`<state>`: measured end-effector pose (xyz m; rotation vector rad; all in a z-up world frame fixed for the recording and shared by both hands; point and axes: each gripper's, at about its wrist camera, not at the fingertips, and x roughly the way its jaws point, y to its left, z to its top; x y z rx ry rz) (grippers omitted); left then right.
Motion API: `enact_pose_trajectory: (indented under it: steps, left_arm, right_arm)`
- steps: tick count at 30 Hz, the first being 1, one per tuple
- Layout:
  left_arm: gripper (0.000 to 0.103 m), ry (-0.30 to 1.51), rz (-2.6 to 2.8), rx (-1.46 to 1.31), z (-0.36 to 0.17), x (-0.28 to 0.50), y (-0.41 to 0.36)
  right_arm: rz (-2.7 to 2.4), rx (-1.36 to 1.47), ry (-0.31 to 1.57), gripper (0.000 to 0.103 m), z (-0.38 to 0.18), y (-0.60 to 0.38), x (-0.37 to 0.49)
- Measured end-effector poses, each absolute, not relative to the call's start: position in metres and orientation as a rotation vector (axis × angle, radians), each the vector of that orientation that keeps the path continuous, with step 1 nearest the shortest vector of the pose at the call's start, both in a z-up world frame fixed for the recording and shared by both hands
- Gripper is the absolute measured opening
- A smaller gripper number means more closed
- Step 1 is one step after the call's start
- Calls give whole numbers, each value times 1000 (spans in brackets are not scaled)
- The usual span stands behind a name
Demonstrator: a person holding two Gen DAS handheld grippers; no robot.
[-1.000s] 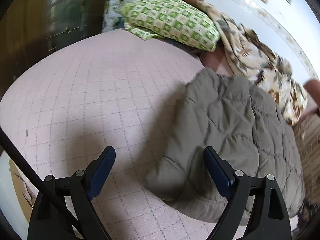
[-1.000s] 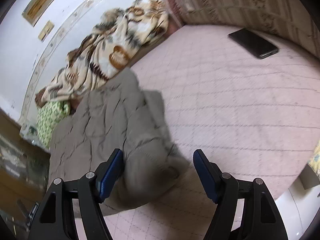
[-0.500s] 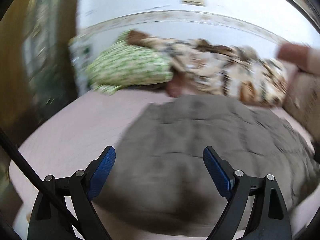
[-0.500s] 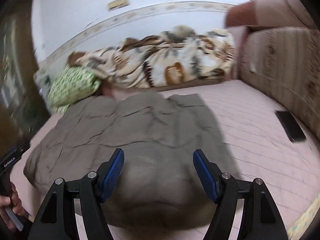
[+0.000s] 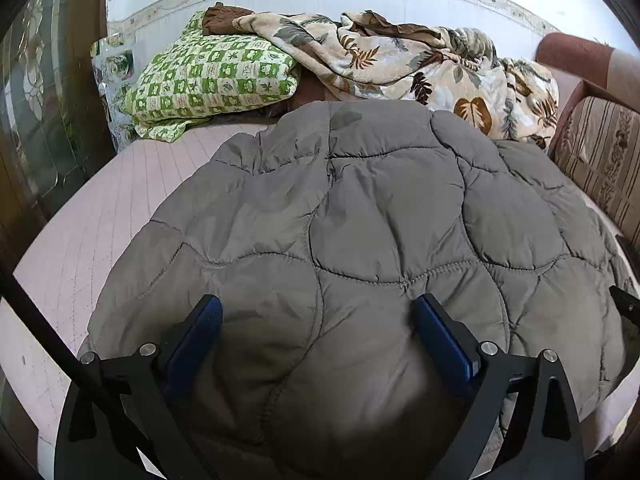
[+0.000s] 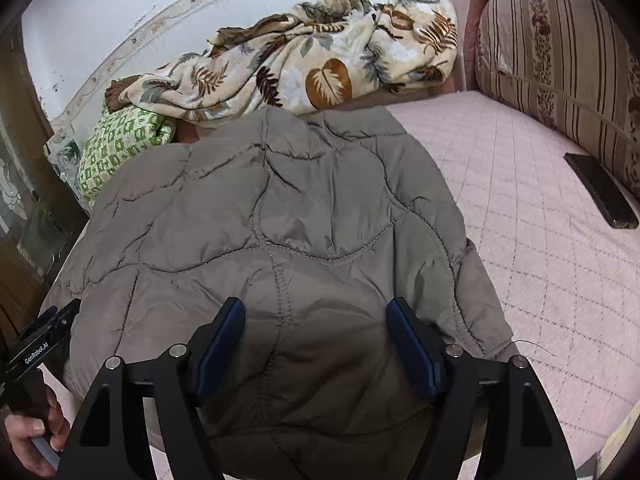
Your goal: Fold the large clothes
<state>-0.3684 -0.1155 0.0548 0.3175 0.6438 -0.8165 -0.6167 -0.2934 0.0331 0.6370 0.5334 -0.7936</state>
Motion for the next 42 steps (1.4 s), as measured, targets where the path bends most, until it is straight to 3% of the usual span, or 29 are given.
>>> enact_pose_trajectory:
  steps: [13, 34, 42]
  left_arm:
    - [97, 490, -772, 406, 65, -388, -118]
    - [97, 449, -769, 445, 66, -394, -122]
    - [97, 450, -771, 445, 66, -394, -122]
  right_arm:
    - [-834, 392, 425, 79, 72, -257, -599]
    - [-749, 534, 513, 81, 45, -272, -576]
    - [-783, 503, 461, 82, 54, -267, -590]
